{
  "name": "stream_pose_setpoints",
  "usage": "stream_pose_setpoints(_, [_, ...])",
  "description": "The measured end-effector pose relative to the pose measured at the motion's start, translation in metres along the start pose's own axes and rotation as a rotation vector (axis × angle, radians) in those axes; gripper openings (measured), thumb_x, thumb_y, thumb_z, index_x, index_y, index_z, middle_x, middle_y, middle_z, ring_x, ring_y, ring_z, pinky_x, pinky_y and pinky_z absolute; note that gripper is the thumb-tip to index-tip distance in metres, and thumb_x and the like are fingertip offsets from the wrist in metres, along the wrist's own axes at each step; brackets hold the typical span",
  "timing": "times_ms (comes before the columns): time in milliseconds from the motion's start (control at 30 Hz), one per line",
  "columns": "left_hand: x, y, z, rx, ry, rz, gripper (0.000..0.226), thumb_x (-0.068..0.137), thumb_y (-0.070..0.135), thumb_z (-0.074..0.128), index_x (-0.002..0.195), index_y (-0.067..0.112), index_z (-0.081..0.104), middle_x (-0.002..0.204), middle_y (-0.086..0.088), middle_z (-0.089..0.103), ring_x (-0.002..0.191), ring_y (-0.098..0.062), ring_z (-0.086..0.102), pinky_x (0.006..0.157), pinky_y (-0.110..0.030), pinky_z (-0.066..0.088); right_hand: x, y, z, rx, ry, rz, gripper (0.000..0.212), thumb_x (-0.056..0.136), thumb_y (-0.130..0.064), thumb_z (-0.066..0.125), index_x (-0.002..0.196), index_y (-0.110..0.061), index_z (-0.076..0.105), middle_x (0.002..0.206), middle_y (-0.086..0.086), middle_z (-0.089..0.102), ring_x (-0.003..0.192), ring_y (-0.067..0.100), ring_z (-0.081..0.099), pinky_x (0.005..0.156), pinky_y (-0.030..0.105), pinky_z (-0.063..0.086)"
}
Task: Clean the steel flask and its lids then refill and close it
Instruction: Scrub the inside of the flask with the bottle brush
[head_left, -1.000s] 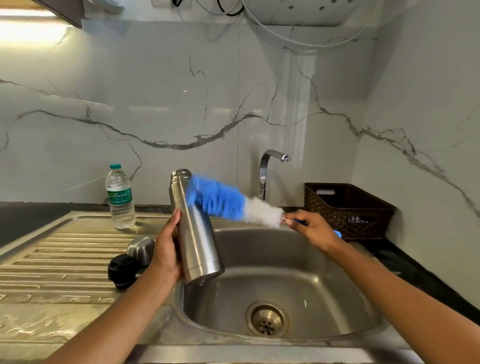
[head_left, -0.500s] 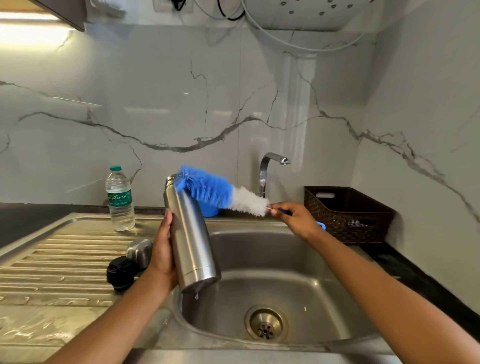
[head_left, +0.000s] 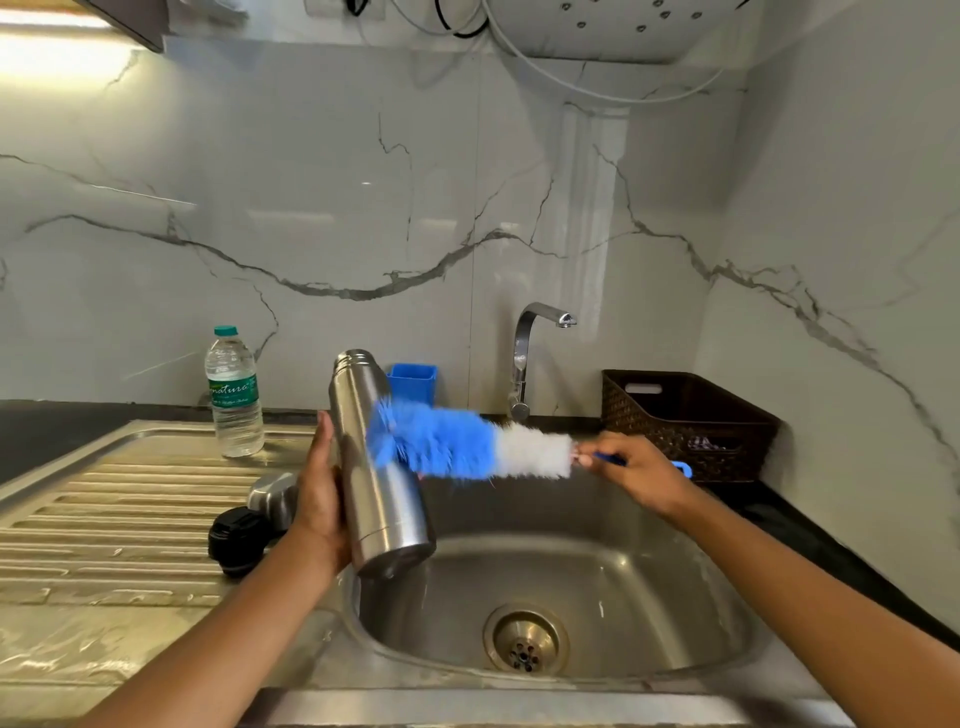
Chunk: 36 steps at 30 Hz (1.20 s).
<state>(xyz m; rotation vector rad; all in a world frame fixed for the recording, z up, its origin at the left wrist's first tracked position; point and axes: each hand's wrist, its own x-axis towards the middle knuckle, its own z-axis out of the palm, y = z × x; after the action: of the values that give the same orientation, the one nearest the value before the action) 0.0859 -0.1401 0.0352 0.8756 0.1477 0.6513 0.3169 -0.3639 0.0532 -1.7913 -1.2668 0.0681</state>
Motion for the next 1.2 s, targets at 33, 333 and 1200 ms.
stream_pose_setpoints(33, [0.000, -0.001, 0.001, 0.000, -0.030, 0.001, 0.065, 0.081, 0.065, 0.041, 0.123, 0.017, 0.058, 0.106, -0.016, 0.069, 0.086, -0.029, 0.069, 0.073, -0.039, 0.057, 0.013, -0.003, 0.006, 0.010, 0.015, -0.015, 0.020, 0.088, -0.008, 0.063, 0.094, -0.026, 0.068, 0.094, -0.007, 0.066, 0.086, -0.009, 0.060, 0.082, 0.013, 0.044])
stream_pose_setpoints(333, [0.002, 0.002, -0.004, -0.104, -0.042, 0.063, 0.063, 0.087, 0.057, 0.039, 0.131, 0.014, 0.054, 0.111, -0.015, 0.066, 0.092, -0.028, 0.068, 0.074, -0.038, 0.058, 0.016, -0.009, 0.013, 0.051, -0.002, 0.012, 0.013, 0.086, -0.019, 0.064, 0.090, -0.031, 0.069, 0.093, 0.000, 0.065, 0.086, 0.004, 0.060, 0.082, 0.016, 0.044])
stream_pose_setpoints(1200, [0.005, 0.005, -0.008, -0.043, 0.138, 0.082, 0.088, 0.063, 0.071, 0.067, 0.128, 0.013, 0.055, 0.124, -0.021, 0.059, 0.112, -0.037, 0.057, 0.106, -0.056, 0.036, -0.022, 0.018, -0.011, 0.034, -0.140, 0.174, 0.019, 0.087, -0.002, 0.061, 0.104, -0.005, 0.069, 0.095, -0.001, 0.067, 0.084, -0.008, 0.062, 0.079, 0.006, 0.042])
